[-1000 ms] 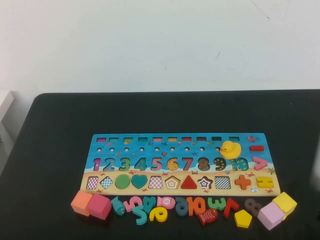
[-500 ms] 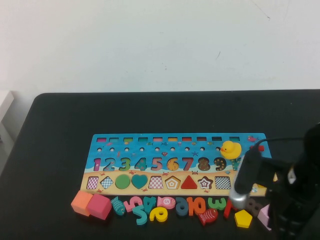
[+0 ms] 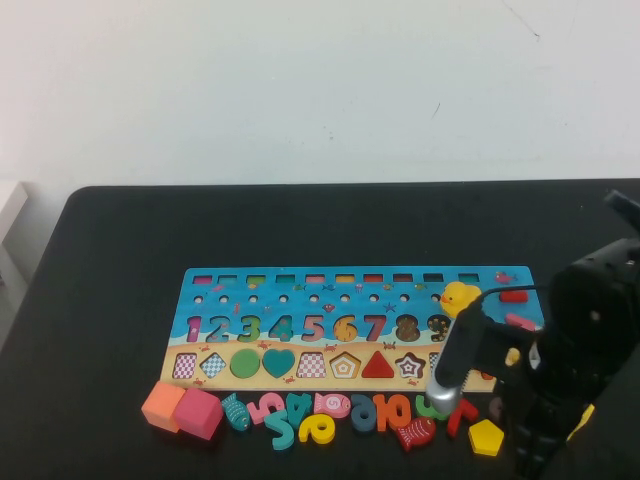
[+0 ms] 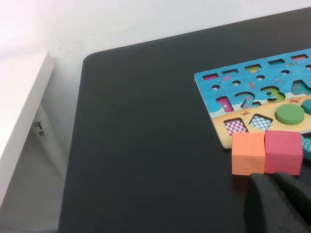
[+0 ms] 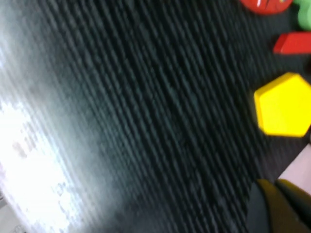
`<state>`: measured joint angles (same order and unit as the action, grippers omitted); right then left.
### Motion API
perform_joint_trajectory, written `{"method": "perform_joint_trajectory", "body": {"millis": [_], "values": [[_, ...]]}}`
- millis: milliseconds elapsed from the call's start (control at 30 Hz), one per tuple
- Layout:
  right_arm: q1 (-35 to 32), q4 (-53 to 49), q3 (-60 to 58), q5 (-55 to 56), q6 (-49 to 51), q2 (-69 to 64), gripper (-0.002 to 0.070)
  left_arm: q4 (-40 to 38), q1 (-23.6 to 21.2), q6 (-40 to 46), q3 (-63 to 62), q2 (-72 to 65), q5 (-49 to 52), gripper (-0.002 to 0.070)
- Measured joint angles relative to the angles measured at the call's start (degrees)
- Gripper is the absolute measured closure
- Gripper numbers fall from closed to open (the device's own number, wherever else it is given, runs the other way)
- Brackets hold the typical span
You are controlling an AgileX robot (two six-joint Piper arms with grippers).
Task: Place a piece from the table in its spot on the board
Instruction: Pick up the "Pentagon"
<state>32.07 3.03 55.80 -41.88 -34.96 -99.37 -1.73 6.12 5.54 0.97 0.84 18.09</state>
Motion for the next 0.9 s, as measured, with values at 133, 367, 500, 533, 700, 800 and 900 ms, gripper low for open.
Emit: {"method": "perform_joint_trajectory", "body": {"millis": [133, 367, 500, 533, 700, 800, 900], "values": [[0.0, -0.12, 2.39, 0.0, 0.14, -2.66, 0.0657, 0.0, 0.0, 0.0, 0.0, 0.0, 0.0, 0.0676], [0.0, -0.12, 4.01, 0.18, 2.48, -6.28, 0.0657, 0.0, 0.0, 0.0, 0.0, 0.0, 0.0, 0.0676], [0.0, -0.12, 4.01, 0.65, 7.04, -7.34, 0.0657, 0.0, 0.0, 0.0, 0.0, 0.0, 0.0, 0.0676], [0.0, -0.12, 4.01, 0.77, 8.65, -7.33, 0.0654, 0.0, 0.0, 0.0, 0.0, 0.0, 0.0, 0.0676], [0.0, -0.12, 4.01, 1.14, 11.81, -7.33, 0.058, 0.0, 0.0, 0.0, 0.0, 0.0, 0.0, 0.0676], [0.0, -0.12, 4.01, 2.35, 13.71, -7.33, 0.0461, 0.0, 0.0, 0.0, 0.0, 0.0, 0.0, 0.0676], [0.0, -0.12, 4.01, 4.32, 16.46, -7.33, 0.0326, 0.0, 0.0, 0.12, 0.0, 0.0, 0.0, 0.0676]]}}
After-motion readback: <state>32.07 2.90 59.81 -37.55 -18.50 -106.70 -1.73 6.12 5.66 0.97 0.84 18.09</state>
